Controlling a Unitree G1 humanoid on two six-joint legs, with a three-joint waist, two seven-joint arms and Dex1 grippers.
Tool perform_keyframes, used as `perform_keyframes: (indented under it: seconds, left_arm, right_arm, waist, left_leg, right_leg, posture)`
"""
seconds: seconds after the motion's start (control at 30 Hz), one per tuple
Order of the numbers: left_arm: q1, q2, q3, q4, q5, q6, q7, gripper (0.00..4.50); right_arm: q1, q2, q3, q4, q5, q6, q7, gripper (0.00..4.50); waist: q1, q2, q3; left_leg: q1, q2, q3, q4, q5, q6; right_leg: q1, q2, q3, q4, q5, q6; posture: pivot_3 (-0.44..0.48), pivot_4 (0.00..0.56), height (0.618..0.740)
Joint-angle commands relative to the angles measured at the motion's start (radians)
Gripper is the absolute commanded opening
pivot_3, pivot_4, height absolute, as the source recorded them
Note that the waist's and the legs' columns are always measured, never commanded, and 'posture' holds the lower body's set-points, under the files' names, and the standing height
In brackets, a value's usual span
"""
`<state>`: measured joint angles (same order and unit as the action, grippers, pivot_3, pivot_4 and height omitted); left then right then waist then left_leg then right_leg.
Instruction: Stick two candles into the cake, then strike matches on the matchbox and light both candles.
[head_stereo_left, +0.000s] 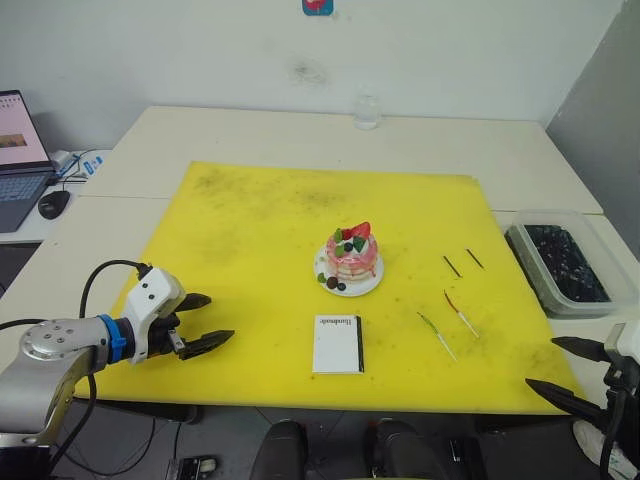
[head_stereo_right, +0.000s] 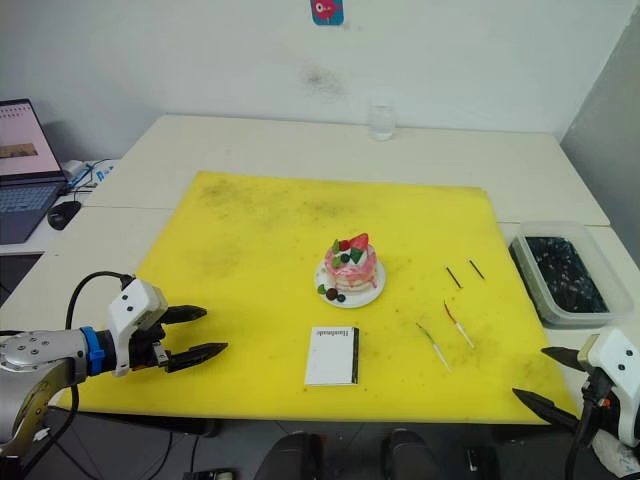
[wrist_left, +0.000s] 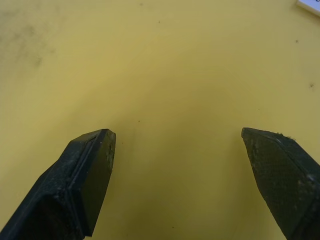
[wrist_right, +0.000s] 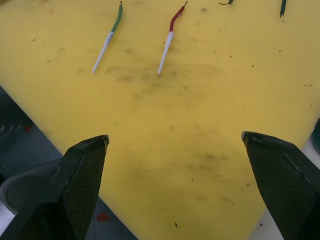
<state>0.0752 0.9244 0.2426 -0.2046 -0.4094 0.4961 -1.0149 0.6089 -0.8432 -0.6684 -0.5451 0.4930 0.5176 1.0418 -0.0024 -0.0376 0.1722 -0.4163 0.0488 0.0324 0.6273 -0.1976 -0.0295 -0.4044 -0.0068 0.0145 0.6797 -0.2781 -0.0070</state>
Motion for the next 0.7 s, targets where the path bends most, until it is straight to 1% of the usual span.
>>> perform_keyframes:
  seconds: [0.03,0.2,0.37,0.5,0.57,0.7]
  left_arm:
    - [-0.001,0.003,0.013,-0.022,0.008,-0.018,0.009,4.5]
    - [0.004,0.003,0.012,-0.013,0.013,-0.027,0.002,4.5]
    - [-0.01,-0.001,0.039,0.002,-0.04,-0.013,-0.04,4.5]
    - [0.003,0.007,0.045,0.037,-0.02,-0.036,-0.041,4.5]
    - [0.005,0.014,0.049,0.053,-0.035,-0.03,-0.066,4.5]
    - [0.024,0.012,0.048,0.05,-0.017,-0.061,-0.075,4.5]
  right_arm:
    - [-0.005,0.006,-0.025,-0.012,0.005,-0.015,0.001,4.46]
    - [-0.013,0.007,-0.015,-0.008,0.008,-0.015,0.0,4.46]
    - [-0.023,0.005,-0.011,-0.003,0.004,-0.014,0.0,4.46]
    - [-0.024,0.006,-0.01,-0.003,0.004,-0.014,0.003,4.46]
    - [-0.025,0.006,-0.009,-0.001,0.003,-0.015,0.003,4.46]
    - [-0.027,0.003,-0.013,-0.005,0.004,-0.016,0.005,4.46]
  waist:
    - [0.0,0.0,0.0]
    - [0.0,0.0,0.0]
    - [0.0,0.0,0.0]
    - [0.0,0.0,0.0]
    - [0.0,0.0,0.0]
    - [0.0,0.0,0.0]
  left_leg:
    - [0.0,0.0,0.0,0.0,0.0,0.0]
    - [0.0,0.0,0.0,0.0,0.0,0.0]
    - [0.0,0.0,0.0,0.0,0.0,0.0]
    - [0.0,0.0,0.0,0.0,0.0,0.0]
    - [0.0,0.0,0.0,0.0,0.0,0.0]
    - [0.0,0.0,0.0,0.0,0.0,0.0]
  right_leg:
    - [0.0,0.0,0.0,0.0,0.0,0.0]
    - [0.0,0.0,0.0,0.0,0.0,0.0]
    - [0.0,0.0,0.0,0.0,0.0,0.0]
    - [0.0,0.0,0.0,0.0,0.0,0.0]
    - [0.0,0.0,0.0,0.0,0.0,0.0]
    - [0.0,0.0,0.0,0.0,0.0,0.0]
  posture:
    - [0.0,0.15,0.74]
    - [0.0,0.15,0.74]
    - [0.0,0.15,0.74]
    - [0.0,0.15,0.74]
    - [0.0,0.15,0.74]
    - [0.0,0.15,0.74]
